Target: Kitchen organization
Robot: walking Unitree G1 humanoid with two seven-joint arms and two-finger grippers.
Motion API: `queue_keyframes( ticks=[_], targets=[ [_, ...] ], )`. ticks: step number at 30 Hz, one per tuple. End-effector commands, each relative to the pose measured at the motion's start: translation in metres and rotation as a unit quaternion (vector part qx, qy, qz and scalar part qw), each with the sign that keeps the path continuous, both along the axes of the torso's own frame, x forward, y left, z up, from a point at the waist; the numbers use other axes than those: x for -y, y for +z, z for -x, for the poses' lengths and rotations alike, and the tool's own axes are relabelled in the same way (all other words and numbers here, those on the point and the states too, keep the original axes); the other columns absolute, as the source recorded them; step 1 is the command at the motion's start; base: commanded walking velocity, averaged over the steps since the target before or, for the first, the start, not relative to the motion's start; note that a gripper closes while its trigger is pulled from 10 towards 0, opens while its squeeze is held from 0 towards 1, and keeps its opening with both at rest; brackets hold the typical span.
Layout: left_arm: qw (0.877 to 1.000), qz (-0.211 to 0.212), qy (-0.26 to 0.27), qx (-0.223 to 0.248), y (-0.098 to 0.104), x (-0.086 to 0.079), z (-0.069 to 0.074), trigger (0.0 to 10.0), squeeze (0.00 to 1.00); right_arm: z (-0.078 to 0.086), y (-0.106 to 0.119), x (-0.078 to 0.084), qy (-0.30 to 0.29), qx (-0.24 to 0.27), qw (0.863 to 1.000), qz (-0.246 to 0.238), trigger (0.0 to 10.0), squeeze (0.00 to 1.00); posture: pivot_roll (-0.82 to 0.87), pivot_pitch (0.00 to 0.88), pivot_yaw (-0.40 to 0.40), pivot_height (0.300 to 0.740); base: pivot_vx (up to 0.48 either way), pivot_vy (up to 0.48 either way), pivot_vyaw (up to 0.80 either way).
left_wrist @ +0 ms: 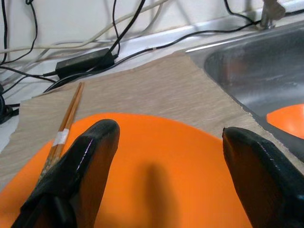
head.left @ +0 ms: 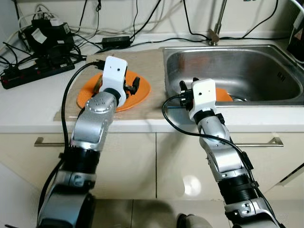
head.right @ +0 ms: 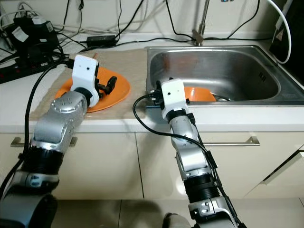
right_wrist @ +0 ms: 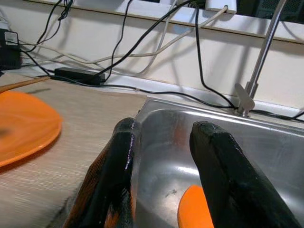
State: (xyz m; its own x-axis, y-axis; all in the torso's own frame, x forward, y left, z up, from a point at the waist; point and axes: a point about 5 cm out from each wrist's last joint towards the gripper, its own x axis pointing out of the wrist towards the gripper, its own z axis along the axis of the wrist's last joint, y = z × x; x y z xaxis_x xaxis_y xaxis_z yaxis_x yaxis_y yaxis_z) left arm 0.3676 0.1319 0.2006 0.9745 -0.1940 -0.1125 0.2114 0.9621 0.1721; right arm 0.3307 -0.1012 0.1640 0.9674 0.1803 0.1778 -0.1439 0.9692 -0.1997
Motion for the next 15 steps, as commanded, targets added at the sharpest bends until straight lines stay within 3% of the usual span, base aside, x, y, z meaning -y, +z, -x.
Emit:
queue_keyframes(
  ticks=[1, 15],
  targets=[
    [1.0, -0.004, 0.01, 0.008, 0.006, -0.01, -0.006, 10.0, 0.0, -0.001, 0.007, -0.002, 0.002, 0.011, 1.0, -0.003, 10.0, 0.0, 0.01, 0.0, 0.056, 0.715, 0.0, 0.0, 0.0],
    [0.999, -0.023, 0.046, -0.012, 0.006, -0.036, -0.032, 10.0, 0.0, 0.0, 0.006, -0.002, 0.002, 0.012, 1.0, -0.004, 10.0, 0.0, 0.01, 0.0, 0.058, 0.715, 0.0, 0.0, 0.0]
  ],
)
